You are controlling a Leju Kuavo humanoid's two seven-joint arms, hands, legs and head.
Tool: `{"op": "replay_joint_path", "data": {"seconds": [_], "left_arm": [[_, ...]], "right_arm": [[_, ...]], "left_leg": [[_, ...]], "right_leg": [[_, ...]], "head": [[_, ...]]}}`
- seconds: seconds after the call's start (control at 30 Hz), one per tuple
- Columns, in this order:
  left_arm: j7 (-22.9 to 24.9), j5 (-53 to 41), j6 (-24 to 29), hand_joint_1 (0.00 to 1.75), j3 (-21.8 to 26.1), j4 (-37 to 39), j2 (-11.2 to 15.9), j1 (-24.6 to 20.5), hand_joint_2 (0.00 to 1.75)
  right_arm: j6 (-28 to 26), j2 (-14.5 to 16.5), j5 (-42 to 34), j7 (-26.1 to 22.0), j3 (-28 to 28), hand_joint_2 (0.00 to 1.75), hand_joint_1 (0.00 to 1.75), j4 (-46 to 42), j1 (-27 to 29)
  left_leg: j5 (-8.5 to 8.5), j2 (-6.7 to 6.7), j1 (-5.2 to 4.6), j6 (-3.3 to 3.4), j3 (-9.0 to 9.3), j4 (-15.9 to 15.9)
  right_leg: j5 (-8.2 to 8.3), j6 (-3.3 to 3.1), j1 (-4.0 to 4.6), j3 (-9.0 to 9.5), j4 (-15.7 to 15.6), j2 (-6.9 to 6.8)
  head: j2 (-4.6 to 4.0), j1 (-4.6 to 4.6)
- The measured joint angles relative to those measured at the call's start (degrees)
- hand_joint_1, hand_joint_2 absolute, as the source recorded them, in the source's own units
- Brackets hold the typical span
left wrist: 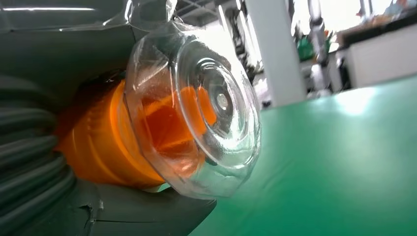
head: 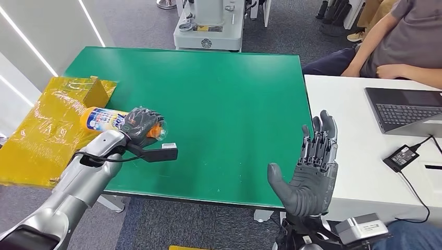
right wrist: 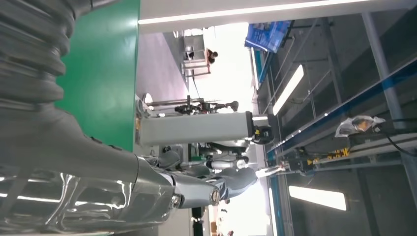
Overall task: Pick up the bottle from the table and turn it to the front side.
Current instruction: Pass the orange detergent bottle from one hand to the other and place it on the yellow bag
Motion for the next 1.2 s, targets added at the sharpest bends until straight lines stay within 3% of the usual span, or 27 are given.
{"op": "replay_joint_path", "data": {"seconds": [0.3,0.57,0.6,0.73,0.87,1.2], "left_arm": [[5.3,-2.2,-2.4,1.75,-0.8,2.7,3.0,-0.2,1.75],[8.6,-4.5,0.9,1.75,-0.9,3.8,4.7,1.6,1.75],[8.8,-4.7,1.3,1.68,-0.9,3.9,4.8,1.8,1.75],[9.9,-4.9,3.9,0.00,-0.9,4.1,4.8,2.6,1.75],[11.8,-5.8,9.3,0.00,-0.9,4.1,4.9,3.8,1.75],[15.4,-8.0,10.5,0.00,-0.9,4.4,4.7,5.4,1.75]], "right_arm": [[1.1,0.5,0.0,0.0,-0.6,1.75,0.00,0.0,-0.1],[2.1,0.7,0.1,0.0,-1.1,1.75,0.00,0.1,-0.4],[2.2,0.7,0.2,0.0,-1.2,1.75,0.00,0.1,-0.5],[2.3,0.8,0.3,0.0,-1.3,1.75,0.00,0.1,-0.7],[2.5,0.9,0.3,0.0,-1.4,1.75,0.00,0.1,-0.8],[3.1,1.4,0.4,0.0,-1.4,1.75,0.00,0.4,-1.9]], "left_leg": [[0.00,0.00,0.00,0.00,-0.01,0.0],[0.00,-0.01,0.00,0.00,-0.01,0.0],[0.00,-0.01,-0.01,0.00,-0.02,0.0],[0.00,-0.01,-0.01,0.00,-0.01,0.0],[0.00,-0.01,-0.01,0.00,-0.01,0.0],[0.00,-0.01,-0.01,0.00,-0.01,0.0]], "right_leg": [[0.00,0.00,0.00,-0.01,0.0,0.01],[-0.01,-0.01,0.00,-0.01,0.0,0.00],[-0.01,0.00,0.00,-0.01,0.0,-0.01],[0.00,0.00,-0.01,-0.01,0.0,-0.01],[-0.01,-0.01,-0.01,-0.01,0.0,-0.01],[0.00,-0.01,0.00,-0.01,0.0,-0.01]], "head": [[0.00,-0.01],[0.00,0.00],[0.00,0.00],[0.00,0.00],[0.00,0.00],[0.00,0.00]]}}
